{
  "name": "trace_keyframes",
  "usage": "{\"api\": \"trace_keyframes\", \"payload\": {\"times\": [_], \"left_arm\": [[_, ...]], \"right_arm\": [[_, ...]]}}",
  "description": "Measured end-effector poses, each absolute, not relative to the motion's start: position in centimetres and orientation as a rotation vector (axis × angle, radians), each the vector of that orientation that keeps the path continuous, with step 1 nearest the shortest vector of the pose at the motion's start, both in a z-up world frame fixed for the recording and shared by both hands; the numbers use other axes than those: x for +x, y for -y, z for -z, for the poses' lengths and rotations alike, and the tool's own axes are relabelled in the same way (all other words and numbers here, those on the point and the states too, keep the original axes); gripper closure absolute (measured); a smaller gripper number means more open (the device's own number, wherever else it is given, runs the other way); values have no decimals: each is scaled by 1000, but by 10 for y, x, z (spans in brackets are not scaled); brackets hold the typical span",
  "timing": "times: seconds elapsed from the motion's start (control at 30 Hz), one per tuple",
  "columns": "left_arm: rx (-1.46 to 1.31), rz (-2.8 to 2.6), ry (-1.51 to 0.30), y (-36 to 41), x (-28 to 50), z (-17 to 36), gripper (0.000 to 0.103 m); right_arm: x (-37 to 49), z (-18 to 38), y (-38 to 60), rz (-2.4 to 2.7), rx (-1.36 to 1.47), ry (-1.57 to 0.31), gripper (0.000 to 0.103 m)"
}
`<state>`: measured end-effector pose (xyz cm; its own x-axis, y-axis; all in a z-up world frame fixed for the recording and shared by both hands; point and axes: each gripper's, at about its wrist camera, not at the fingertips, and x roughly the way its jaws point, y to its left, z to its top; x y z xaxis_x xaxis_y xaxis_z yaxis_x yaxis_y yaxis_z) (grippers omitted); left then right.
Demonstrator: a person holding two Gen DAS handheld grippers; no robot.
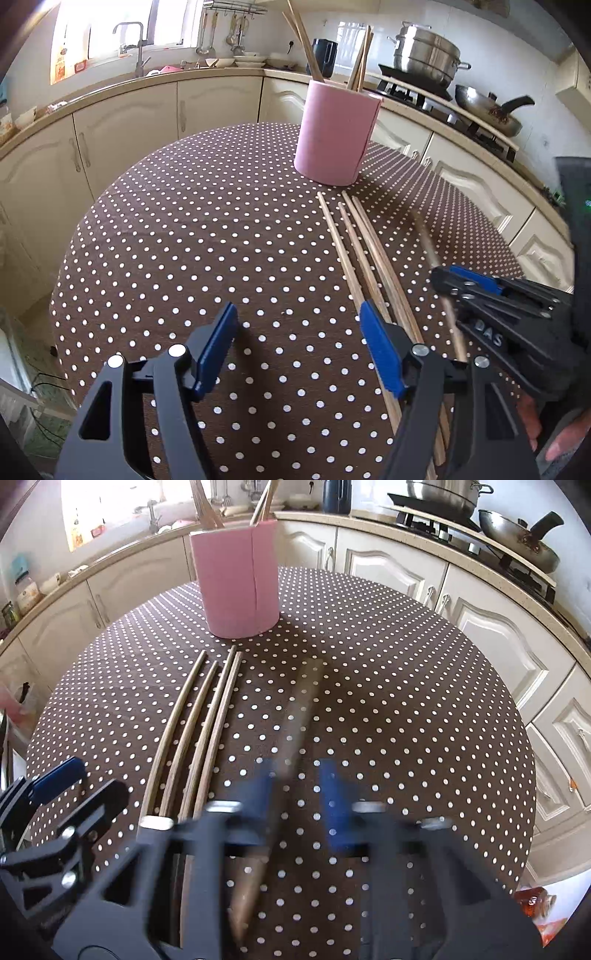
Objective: Organize utensils
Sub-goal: 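Move both grippers over the loose chopsticks and close the right gripper on one, then close the left gripper on the same chopstick beside the right gripper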
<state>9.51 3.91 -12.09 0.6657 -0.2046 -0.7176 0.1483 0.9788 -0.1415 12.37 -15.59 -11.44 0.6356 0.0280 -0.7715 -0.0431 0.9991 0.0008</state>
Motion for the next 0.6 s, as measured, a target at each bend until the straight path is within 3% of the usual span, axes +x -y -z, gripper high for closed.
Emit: {"api": "trace_keyframes", "payload": {"times": [0.27, 0.6], "left_arm": [[-77, 154, -823, -28, 104, 110, 35], [-3, 127, -874, -5, 130, 112, 34]], "right_arm": [[108, 118, 176, -116, 106, -844, 95], [106, 117, 179, -121, 134, -841, 96]]}}
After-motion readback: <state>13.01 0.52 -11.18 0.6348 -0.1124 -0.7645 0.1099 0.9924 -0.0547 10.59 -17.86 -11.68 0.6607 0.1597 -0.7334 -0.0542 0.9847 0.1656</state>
